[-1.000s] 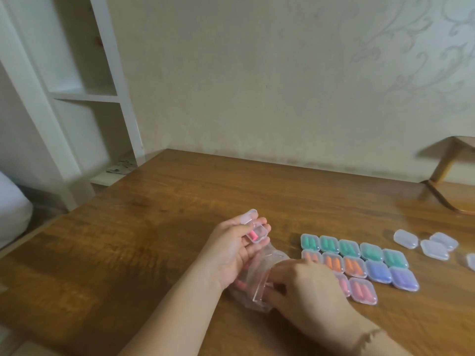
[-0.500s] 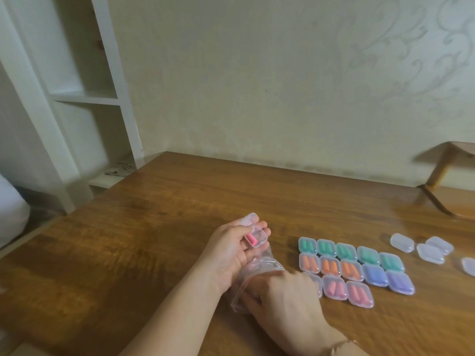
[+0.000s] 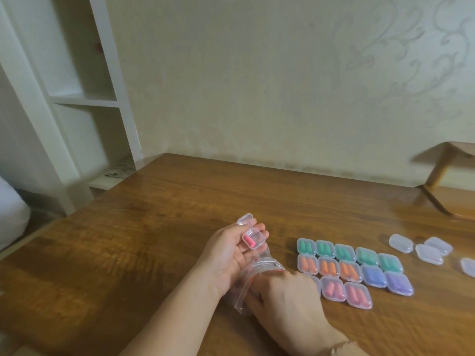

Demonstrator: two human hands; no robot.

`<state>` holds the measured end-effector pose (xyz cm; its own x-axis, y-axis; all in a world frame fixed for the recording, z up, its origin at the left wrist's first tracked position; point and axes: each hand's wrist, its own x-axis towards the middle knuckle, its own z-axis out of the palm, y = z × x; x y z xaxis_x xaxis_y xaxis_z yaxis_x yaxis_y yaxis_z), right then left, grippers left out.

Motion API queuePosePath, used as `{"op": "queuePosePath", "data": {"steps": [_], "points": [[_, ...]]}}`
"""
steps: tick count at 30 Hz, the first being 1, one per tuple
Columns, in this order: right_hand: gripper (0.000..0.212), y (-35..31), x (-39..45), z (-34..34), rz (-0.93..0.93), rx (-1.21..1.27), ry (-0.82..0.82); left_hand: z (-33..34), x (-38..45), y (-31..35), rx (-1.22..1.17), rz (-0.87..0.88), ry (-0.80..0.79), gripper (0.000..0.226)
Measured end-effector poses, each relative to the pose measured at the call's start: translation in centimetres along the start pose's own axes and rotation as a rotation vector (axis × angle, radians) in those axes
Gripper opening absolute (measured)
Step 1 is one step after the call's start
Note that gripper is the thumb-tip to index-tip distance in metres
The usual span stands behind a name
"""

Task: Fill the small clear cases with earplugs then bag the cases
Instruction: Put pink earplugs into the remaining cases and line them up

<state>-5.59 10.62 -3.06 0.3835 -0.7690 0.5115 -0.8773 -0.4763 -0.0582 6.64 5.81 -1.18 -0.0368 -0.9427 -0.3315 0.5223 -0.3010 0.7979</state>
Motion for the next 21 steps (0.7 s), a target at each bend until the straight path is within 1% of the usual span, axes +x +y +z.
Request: {"op": "queuePosePath", "data": {"steps": [3, 7, 9, 10, 11, 13, 14, 15, 16, 17, 19, 21], "points": [[0.032, 0.0, -0.1, -0.4, -0.042, -0.018, -0.007, 0.0, -0.1, 0.0, -0.016, -0.008, 0.009, 0.022], [0.031, 0.0, 0.0, 0.2, -0.096, -0.019, -0.137, 0.1, -0.2, 0.0, -0.021, -0.014, 0.016, 0.022], [0.036, 0.1, 0.1, 0.9, -0.064, -0.043, -0.211, 0.2, -0.2, 0.1, -0.021, -0.014, 0.018, 0.022], [0.037, 0.0, 0.1, 1.1, -0.039, -0.055, -0.206, 0.1, -0.2, 0.1, -0.026, -0.014, 0.019, 0.023], [0.035, 0.0, 0.1, 1.1, -0.032, -0.053, -0.176, 0.1, -0.2, 0.1, -0.031, -0.015, 0.019, 0.023], [0.026, -0.1, -0.1, 0.3, 0.010, 0.026, -0.136, 0.1, -0.2, 0.2, -0.038, -0.016, 0.020, 0.024], [0.023, 0.0, -0.1, -0.3, 0.056, 0.082, -0.165, 0.1, -0.3, 0.2, -0.042, -0.017, 0.019, 0.024], [0.024, 0.2, 0.1, -1.2, 0.094, 0.145, -0.220, 0.2, -0.3, 0.2, -0.042, -0.020, 0.017, 0.024], [0.028, 0.5, 0.0, -2.1, 0.133, 0.270, -0.255, 0.2, -0.4, 0.2, -0.040, -0.023, 0.014, 0.025], [0.028, 0.9, -0.1, -2.9, 0.167, 0.427, -0.254, 0.2, -0.4, 0.3, -0.038, -0.024, 0.008, 0.025], [0.013, 1.9, 0.0, -3.9, 0.285, 0.768, -0.196, 0.1, -0.4, 0.3, -0.039, -0.028, 0.000, 0.026], [0.013, 2.9, 0.3, -4.1, 0.464, 1.177, -0.103, 0.1, -0.5, 0.3, -0.033, -0.030, -0.016, 0.024]]}}
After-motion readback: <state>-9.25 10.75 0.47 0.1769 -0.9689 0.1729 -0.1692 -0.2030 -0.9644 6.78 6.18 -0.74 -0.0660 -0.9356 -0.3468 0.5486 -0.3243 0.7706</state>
